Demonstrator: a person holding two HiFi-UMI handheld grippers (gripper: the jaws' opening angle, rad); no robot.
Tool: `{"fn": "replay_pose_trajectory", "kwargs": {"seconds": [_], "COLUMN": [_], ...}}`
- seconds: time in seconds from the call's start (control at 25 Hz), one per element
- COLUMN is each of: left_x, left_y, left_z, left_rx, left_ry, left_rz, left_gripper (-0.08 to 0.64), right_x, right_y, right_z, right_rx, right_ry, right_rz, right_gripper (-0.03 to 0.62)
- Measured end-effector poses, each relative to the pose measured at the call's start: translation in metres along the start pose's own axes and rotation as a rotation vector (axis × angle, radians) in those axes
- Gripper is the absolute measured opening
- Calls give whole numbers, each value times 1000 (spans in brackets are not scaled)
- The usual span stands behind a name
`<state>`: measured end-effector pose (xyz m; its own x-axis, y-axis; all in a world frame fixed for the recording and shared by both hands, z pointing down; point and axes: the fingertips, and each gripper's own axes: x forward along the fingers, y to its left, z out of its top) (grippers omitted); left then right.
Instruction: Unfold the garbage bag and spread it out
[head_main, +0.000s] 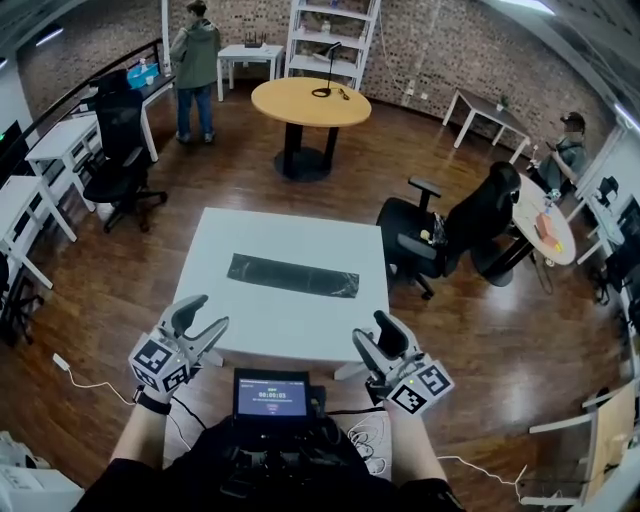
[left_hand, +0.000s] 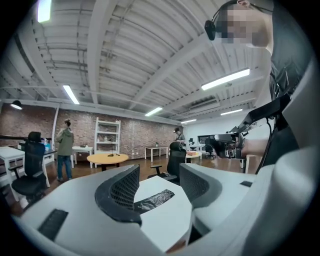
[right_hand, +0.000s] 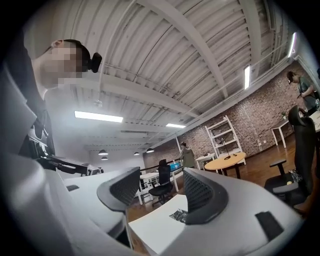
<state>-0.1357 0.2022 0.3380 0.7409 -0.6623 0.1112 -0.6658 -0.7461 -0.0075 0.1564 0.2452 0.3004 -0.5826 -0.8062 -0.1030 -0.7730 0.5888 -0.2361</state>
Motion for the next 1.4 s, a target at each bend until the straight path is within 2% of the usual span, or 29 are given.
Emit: {"fn": "replay_pose_trajectory", "kwargs": {"seconds": [0.28, 0.6, 0.64, 0.92, 1.12, 1.4], "left_x": [7, 10, 11, 17, 35, 78], "left_y": [-5, -8, -5, 18, 45, 105], "left_z": [2, 2, 3, 7, 0, -33], "left_rx": [25, 77, 84, 125, 195, 204], "left_ry": [-1, 44, 49, 44, 84, 172], "left_rz": [26, 39, 44, 59, 40, 6], "left_gripper": [258, 257, 258, 252, 244, 212], "right_x": [-7, -15, -14, 4, 29, 76], "right_y": [-4, -9, -10, -18, -27, -56], "right_z": [6, 4, 4, 8, 3, 3], "right_rx": [-44, -17, -16, -32, -47, -49], "right_ry": [-5, 3, 5, 26, 51, 76], "right_rz": [41, 55, 56, 50, 30, -19], "right_gripper": [299, 299, 278, 267, 265, 265]}}
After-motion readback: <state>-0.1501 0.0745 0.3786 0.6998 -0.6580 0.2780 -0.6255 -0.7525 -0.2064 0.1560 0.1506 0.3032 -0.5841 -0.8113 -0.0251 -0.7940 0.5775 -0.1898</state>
